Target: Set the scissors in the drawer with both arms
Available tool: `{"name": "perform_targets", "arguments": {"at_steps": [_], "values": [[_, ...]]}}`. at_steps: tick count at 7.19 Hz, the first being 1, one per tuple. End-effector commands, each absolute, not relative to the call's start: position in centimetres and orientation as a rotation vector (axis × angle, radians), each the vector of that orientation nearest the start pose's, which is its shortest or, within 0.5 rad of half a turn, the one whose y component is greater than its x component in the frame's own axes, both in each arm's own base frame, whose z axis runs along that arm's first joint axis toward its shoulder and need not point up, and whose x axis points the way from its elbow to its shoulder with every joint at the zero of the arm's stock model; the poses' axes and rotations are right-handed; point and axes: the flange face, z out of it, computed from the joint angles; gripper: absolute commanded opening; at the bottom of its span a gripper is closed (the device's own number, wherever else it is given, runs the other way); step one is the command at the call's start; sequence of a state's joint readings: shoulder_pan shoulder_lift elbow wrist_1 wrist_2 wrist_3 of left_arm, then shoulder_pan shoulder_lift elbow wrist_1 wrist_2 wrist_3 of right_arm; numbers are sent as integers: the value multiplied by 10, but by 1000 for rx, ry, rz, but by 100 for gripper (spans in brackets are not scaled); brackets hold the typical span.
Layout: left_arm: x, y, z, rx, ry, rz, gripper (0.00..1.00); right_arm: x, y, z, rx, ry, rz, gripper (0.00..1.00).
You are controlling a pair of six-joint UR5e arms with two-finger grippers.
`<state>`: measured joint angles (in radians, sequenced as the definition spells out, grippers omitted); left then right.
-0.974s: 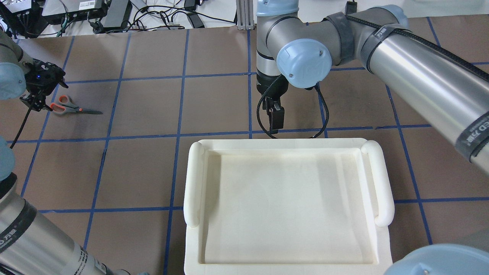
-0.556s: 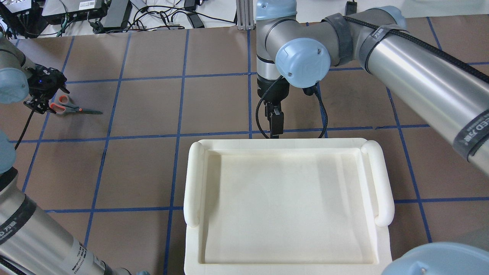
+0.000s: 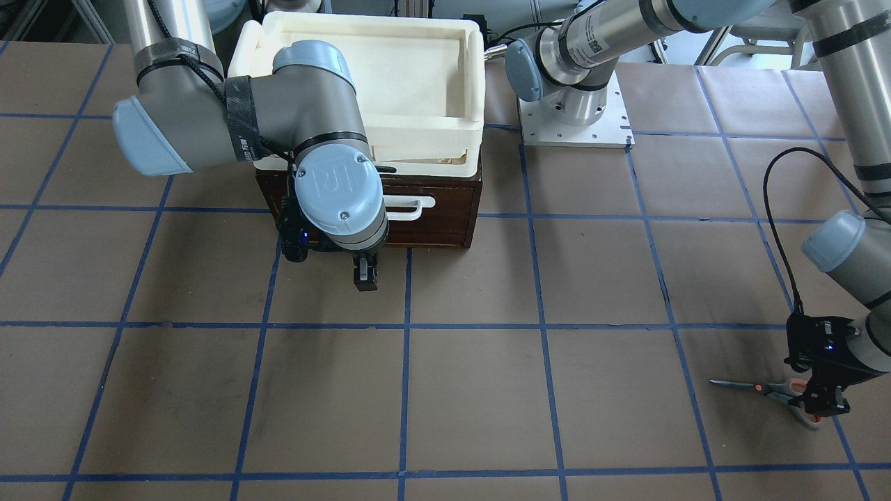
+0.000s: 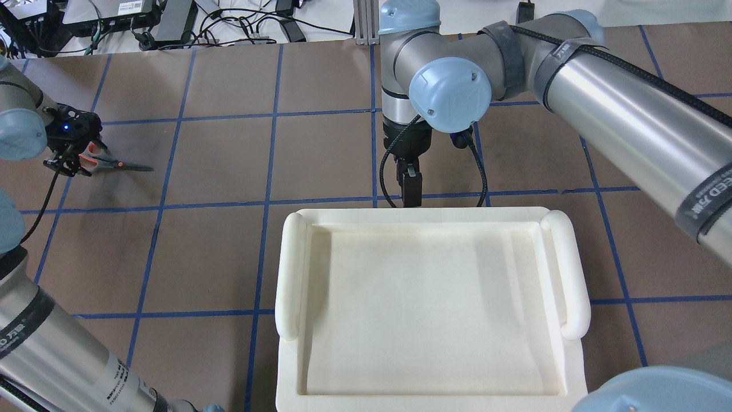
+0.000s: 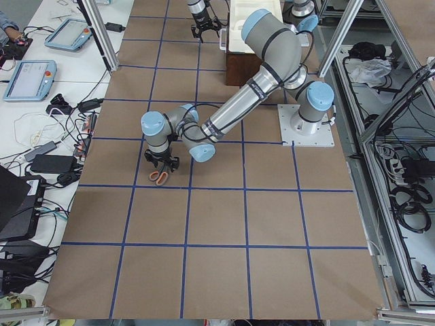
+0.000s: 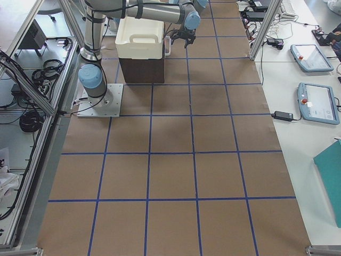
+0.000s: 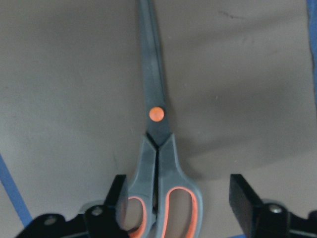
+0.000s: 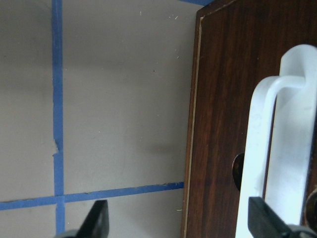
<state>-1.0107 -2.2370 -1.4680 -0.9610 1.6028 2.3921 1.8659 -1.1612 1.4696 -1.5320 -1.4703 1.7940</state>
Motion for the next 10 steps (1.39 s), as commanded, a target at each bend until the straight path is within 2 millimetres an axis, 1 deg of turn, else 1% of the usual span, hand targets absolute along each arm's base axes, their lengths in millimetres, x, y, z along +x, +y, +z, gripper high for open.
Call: {"name": "perform_targets", "arguments": {"at_steps": [1,2,4,6,7,10], "values": [[259,-662,181,-2503,-1941,13,68,314,-532,305,2327,2445,453,100],[260,-662,179,-2493,-1945,39,67,314,-532,303,2331,2448,459,100],[260,-662,178,-2489,-1945,37,66,314,-532,301,2329,2449,463,100],[260,-662,177,-2468,-1965,31,62,313,-528,291,2341,2458,482,100],[260,-662,176,-2465,-1966,31,60,312,-526,288,2343,2464,490,100],[260,-662,172,-2460,-1965,35,60,312,-524,285,2348,2467,502,100]]}}
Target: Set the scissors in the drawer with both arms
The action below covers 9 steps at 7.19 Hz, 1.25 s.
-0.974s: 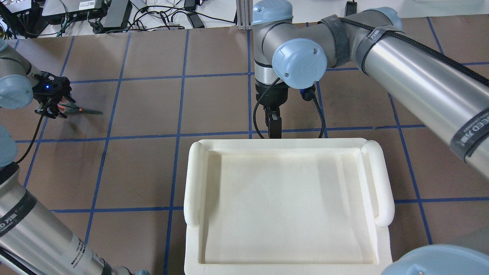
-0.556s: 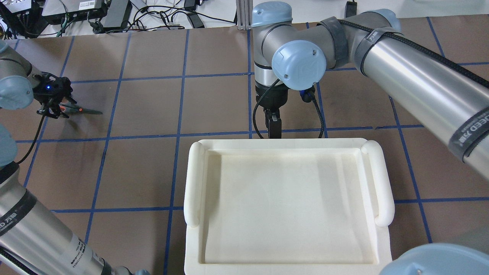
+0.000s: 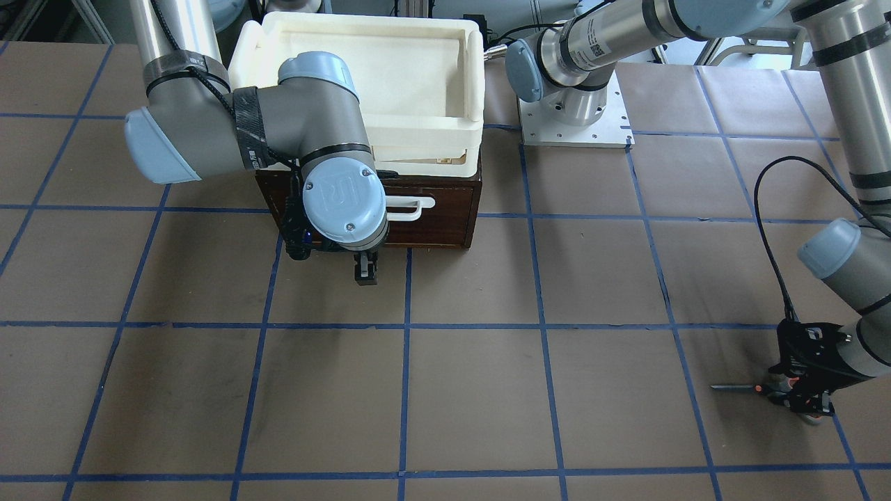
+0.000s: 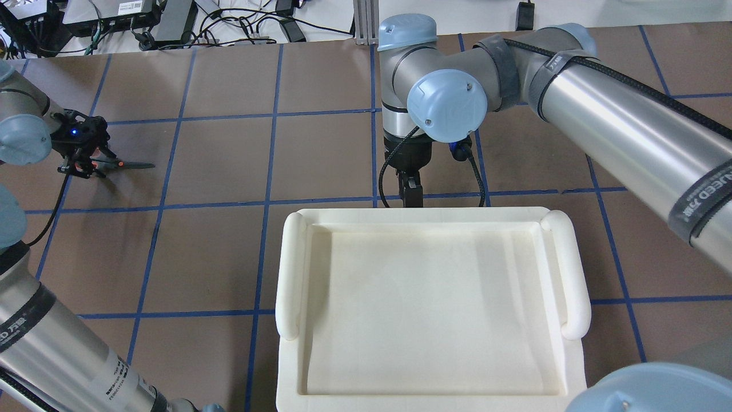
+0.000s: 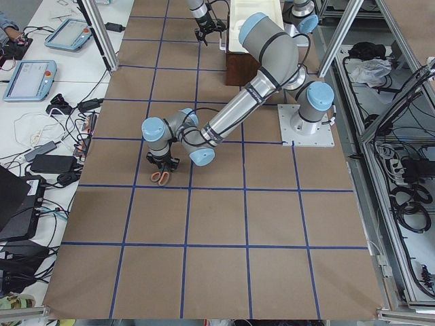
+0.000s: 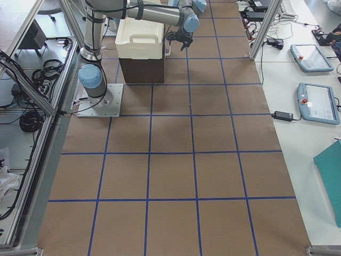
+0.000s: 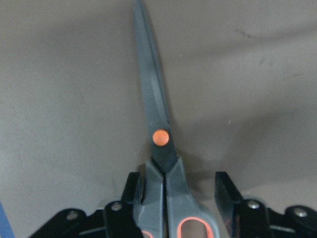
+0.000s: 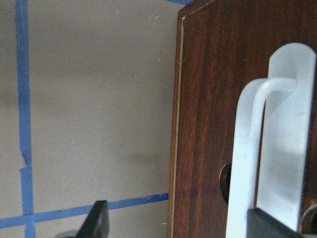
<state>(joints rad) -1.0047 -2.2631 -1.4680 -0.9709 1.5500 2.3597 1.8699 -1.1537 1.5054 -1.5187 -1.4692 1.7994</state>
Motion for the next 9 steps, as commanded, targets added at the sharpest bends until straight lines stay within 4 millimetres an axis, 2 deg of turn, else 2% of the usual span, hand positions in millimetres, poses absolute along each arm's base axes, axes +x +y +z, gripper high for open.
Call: {"name": "perform_targets", "arguments": {"at_steps": [1,3,5,6,8,9], "values": [[260,-662,172,-2460,-1965,35,51,312,-524,284,2349,2469,501,100],[260,-662,172,-2446,-1982,35,14,314,-522,283,2345,2446,554,100],[260,-662,174,-2446,-1986,38,7,315,-518,275,2350,2437,598,100],[260,-661,178,-2448,-1989,36,0,315,-517,273,2351,2441,603,100],[256,-658,189,-2431,-1977,32,0,315,-516,271,2343,2450,610,100],[249,-658,209,-2451,-1977,33,0,315,-516,270,2336,2457,616,100]]}}
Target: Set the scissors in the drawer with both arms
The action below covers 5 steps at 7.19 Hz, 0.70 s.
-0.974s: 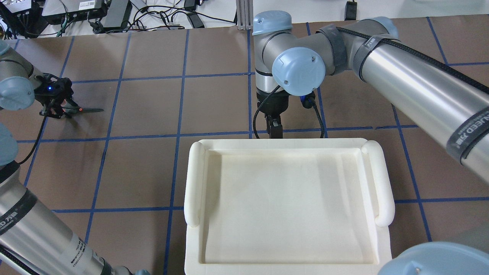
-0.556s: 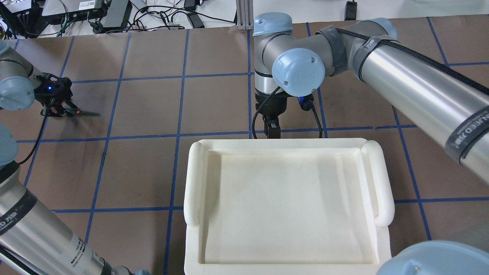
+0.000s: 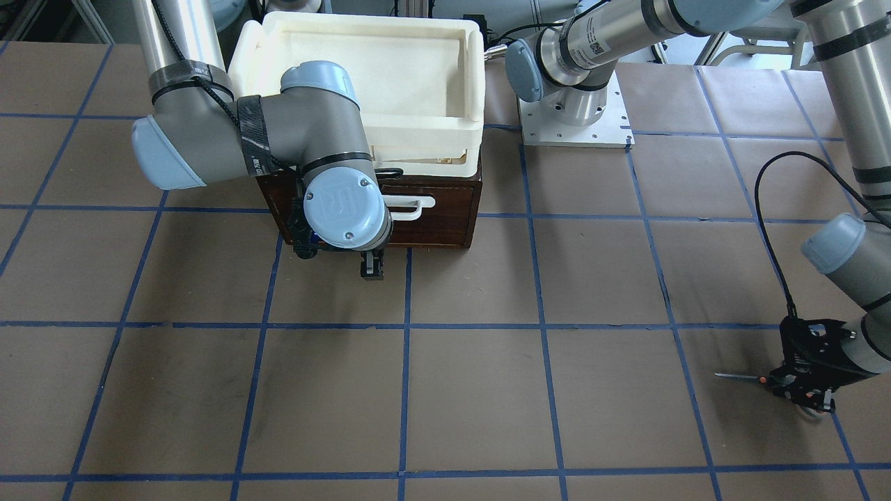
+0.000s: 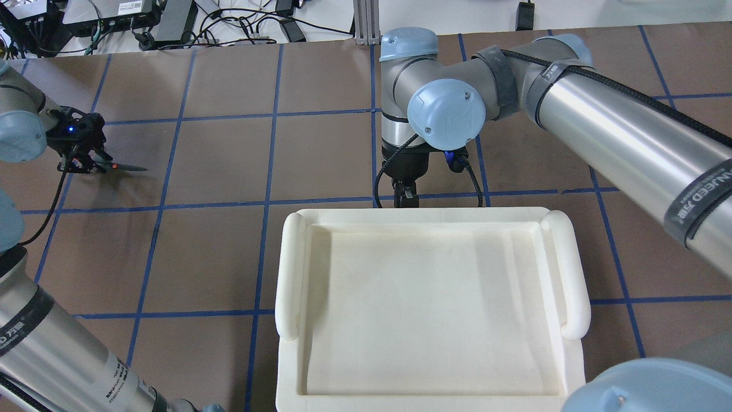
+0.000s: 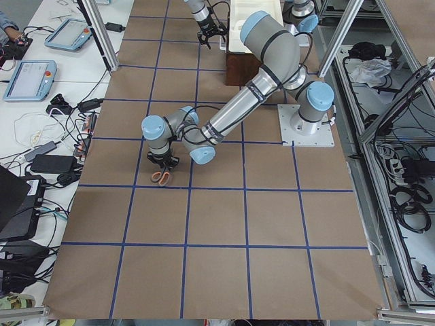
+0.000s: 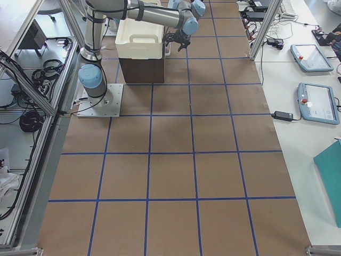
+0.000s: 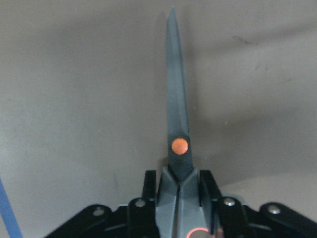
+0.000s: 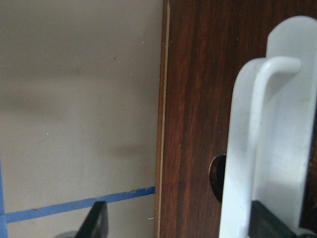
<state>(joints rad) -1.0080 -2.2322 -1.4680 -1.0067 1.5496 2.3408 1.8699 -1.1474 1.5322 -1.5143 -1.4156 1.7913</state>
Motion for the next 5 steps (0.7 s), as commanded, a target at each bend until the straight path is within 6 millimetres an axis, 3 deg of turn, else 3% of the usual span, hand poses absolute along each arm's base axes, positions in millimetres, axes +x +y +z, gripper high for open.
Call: {"name": "perform_targets", "arguments": {"at_steps": [1,5], "values": [[241,-655,230,-2444,-1989,31,0,315,-517,270,2331,2454,605,100],[187,-640,316,-2417,-2021,18,0,317,-525,272,2130,2554,569,100]]}}
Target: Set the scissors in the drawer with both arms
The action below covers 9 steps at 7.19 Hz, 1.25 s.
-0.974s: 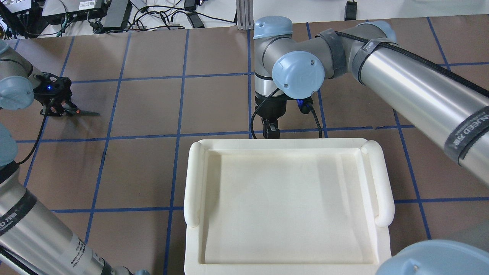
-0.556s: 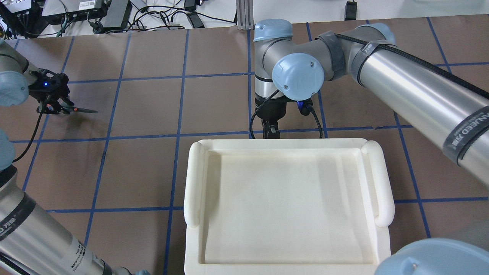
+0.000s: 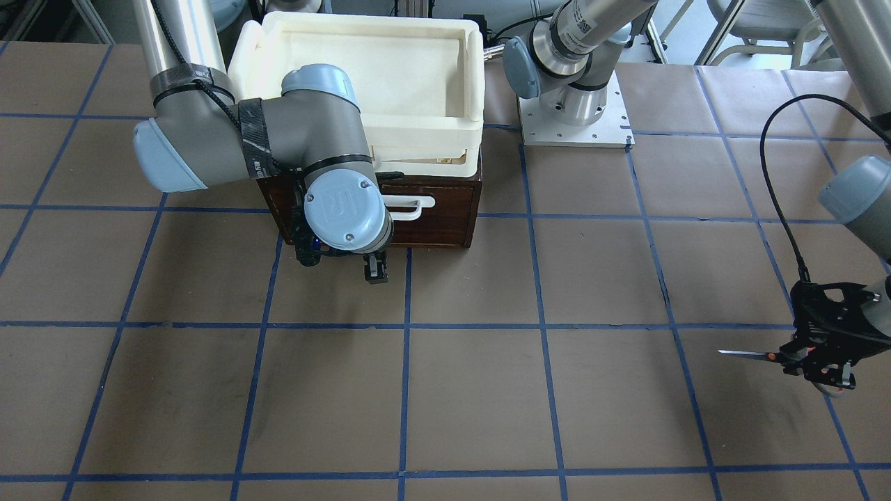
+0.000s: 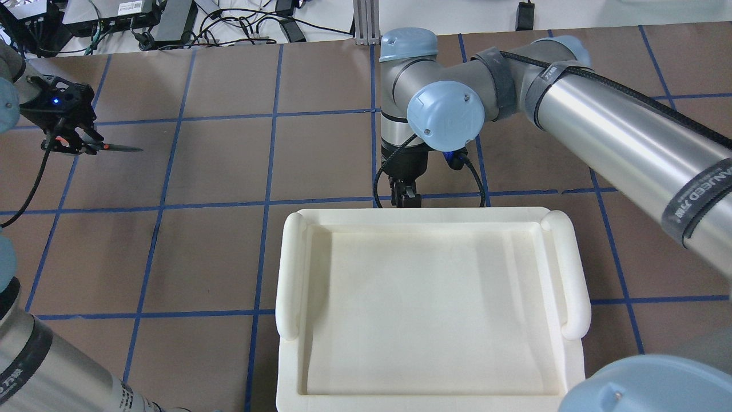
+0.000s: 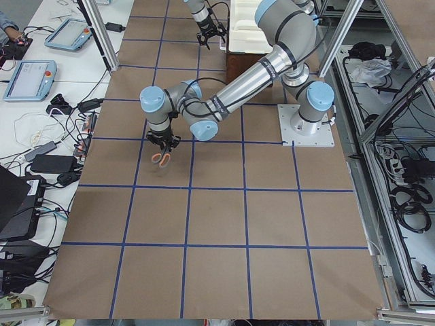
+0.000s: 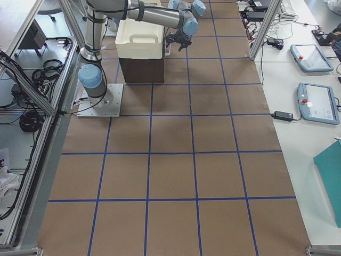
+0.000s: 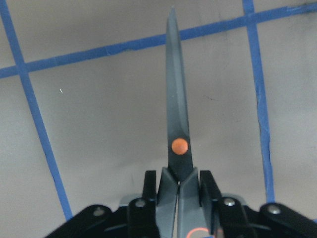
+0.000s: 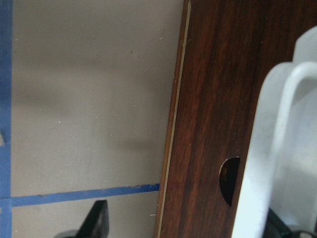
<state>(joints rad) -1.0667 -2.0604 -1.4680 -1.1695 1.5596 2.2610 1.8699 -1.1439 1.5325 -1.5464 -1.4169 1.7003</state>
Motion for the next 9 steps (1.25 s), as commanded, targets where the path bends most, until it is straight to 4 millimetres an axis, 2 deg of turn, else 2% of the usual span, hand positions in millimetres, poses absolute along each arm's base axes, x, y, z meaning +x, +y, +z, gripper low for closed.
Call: {"name": "perform_targets", "arguments": {"at_steps": [1,2,5,7,9], "values": [[171,-635,334,-2416,-2014,16,0,318,-534,276,2093,2535,489,100],[157,-632,349,-2442,-2001,13,0,320,-541,280,2041,2526,426,100],[141,-621,378,-2431,-2029,21,0,322,-550,287,1937,2555,362,100],[107,-614,399,-2451,-2006,-5,0,319,-556,284,1917,2563,356,100],[92,-602,411,-2409,-2002,-17,0,323,-577,282,1915,2573,311,100]]}}
